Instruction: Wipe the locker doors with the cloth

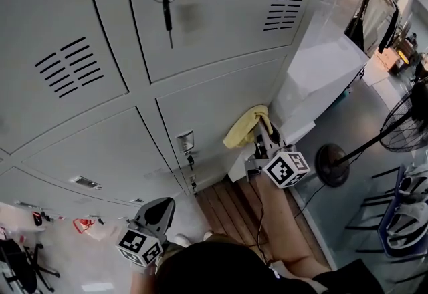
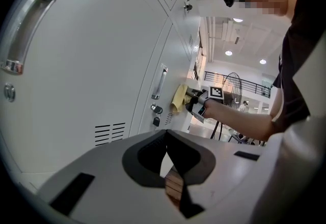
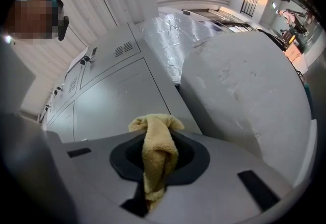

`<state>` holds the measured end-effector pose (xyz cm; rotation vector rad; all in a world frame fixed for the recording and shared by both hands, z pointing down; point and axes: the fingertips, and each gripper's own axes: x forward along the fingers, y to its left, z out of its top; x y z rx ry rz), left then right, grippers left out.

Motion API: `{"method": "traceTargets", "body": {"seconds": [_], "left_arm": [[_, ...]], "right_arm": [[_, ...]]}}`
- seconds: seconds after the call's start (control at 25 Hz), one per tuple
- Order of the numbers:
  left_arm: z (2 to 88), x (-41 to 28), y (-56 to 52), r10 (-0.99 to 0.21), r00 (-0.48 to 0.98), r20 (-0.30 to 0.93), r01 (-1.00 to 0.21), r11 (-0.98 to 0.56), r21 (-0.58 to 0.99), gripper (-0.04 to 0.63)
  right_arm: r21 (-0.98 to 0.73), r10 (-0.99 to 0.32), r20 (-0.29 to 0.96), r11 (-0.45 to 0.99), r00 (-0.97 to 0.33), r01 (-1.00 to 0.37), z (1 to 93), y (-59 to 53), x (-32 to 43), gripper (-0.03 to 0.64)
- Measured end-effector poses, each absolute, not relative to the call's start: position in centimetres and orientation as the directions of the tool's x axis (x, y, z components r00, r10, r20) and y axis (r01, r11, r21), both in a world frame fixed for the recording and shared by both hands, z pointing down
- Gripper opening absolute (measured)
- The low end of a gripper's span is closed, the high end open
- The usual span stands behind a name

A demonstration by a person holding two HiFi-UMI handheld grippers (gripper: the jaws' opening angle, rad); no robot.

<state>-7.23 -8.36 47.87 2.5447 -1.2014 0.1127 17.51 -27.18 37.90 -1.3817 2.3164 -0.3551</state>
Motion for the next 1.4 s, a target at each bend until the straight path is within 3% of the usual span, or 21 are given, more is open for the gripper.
{"method": "traceTargets", "body": {"seconds": [1.4], "left_arm": [[48.8,-10.9,-7.1,-0.713,0.674,0.192,-0.733,-0.615,0.289,0.006]], "right_arm": [[-0.379,-0.771,-0.144,0.622,-0.620,-0.686,40.7,-21.4,3.0,0.055]]}}
